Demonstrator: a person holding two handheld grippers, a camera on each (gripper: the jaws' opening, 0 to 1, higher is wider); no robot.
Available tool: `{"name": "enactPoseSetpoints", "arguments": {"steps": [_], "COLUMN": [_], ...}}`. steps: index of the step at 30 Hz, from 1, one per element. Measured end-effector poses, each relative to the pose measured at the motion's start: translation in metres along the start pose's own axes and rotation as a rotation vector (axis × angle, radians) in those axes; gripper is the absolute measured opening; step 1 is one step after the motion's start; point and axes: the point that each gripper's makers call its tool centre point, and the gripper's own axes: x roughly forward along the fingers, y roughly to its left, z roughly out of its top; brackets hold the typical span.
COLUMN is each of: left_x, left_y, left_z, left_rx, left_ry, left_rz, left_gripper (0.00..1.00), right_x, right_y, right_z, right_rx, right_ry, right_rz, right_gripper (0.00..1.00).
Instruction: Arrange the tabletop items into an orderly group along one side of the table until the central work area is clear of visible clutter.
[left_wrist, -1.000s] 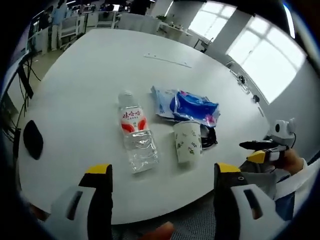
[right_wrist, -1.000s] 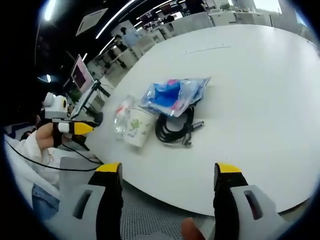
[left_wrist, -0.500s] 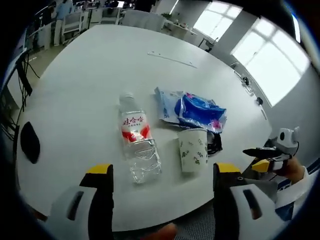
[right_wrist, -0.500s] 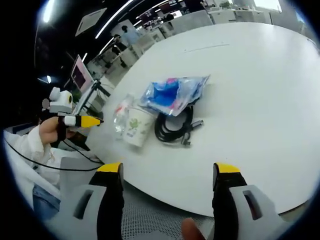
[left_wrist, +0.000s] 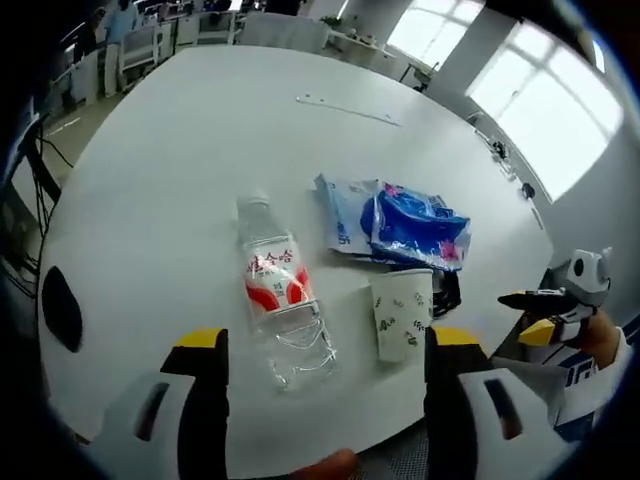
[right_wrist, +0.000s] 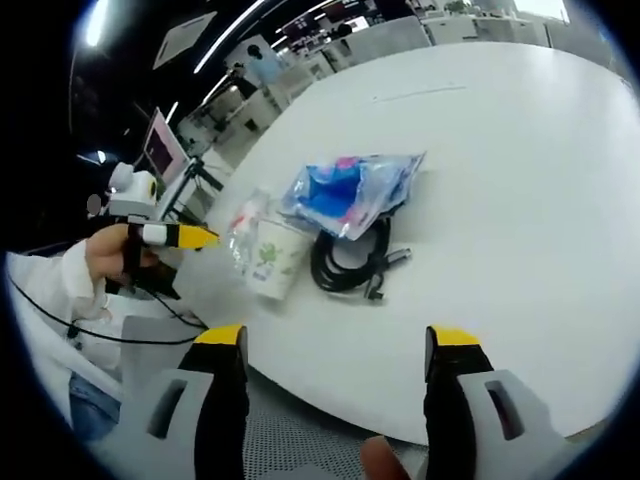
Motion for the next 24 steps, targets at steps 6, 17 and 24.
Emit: {"name": "enactPoseSetpoints", "arguments": {"steps": [6, 17, 24], "left_x": [0.007, 0.025, 0.036], "left_y": [0.0, 0.014, 0.021], "left_z": [0.0, 0.008, 0.011], "left_rx": [0.035, -0.058, -0.115], "left_ry": [0.03, 0.037, 0.03], "left_rz": [0.016, 0.049, 0.079], "left_gripper": [0.81, 0.75, 0.73], "right_x": [0.003, 0.005, 0.002], "right_y": [0.0, -0.009, -0.016], "right_z": [0.002, -0.003, -0.001], "right_rx": [0.007, 0.042, 0.069], "right_ry": [-0.004, -0.001, -0.013], "right_rz": [0.005, -0.003, -0.01], "right_gripper": [0.7, 0.68, 0.67]}}
